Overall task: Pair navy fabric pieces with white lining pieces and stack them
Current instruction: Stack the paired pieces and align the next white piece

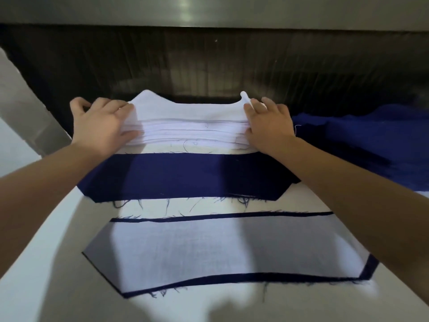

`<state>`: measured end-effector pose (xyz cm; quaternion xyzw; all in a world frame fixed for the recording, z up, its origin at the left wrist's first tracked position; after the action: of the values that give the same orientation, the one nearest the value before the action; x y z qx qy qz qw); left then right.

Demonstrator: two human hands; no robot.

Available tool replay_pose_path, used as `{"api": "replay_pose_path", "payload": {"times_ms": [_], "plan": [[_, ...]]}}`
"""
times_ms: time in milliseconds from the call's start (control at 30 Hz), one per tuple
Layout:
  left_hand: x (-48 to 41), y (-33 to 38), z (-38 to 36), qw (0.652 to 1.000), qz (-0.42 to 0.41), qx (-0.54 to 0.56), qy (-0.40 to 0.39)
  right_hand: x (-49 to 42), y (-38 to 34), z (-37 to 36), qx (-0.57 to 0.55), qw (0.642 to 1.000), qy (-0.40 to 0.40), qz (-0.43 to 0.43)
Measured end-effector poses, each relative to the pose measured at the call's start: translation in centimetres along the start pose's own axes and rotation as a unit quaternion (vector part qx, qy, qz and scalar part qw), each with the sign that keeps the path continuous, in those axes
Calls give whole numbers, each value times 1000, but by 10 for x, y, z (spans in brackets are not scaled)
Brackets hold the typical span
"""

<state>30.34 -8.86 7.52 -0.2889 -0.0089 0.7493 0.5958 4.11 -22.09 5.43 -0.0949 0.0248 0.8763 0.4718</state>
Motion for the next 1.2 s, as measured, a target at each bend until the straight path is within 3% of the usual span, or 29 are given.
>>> {"api": "replay_pose_path", "payload": {"times_ms": [267,467,700,833,967,1033,1200], "plan": [[31,-7,43,983,1,26,179,38,-4,54,27,992,116,41],[68,-7,52,974,-39,38,220,79,12,77,-110,982,152,1],[120,17,63,967,-86,111,210,130,42,75,-273,939,202,-53],[154,28,67,962,-47,191,191,159,62,61,-464,859,204,-72],[175,28,63,947,21,286,147,191,64,48,-575,795,190,-39],[180,29,65,931,42,339,127,206,62,45,-584,791,183,-7],[191,42,57,906,61,416,48,234,70,31,-550,819,162,26]]}}
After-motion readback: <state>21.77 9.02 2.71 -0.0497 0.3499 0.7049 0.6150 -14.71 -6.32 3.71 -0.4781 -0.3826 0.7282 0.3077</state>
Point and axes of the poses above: each hand's wrist, its own x-axis away from the middle knuckle, its own z-axis out of the back of the hand, y = z × x, the point moved 8 cm from there along -x, towards the middle knuckle, and after that the axes turned 12 degrees about -x, right-handed, at the moved point
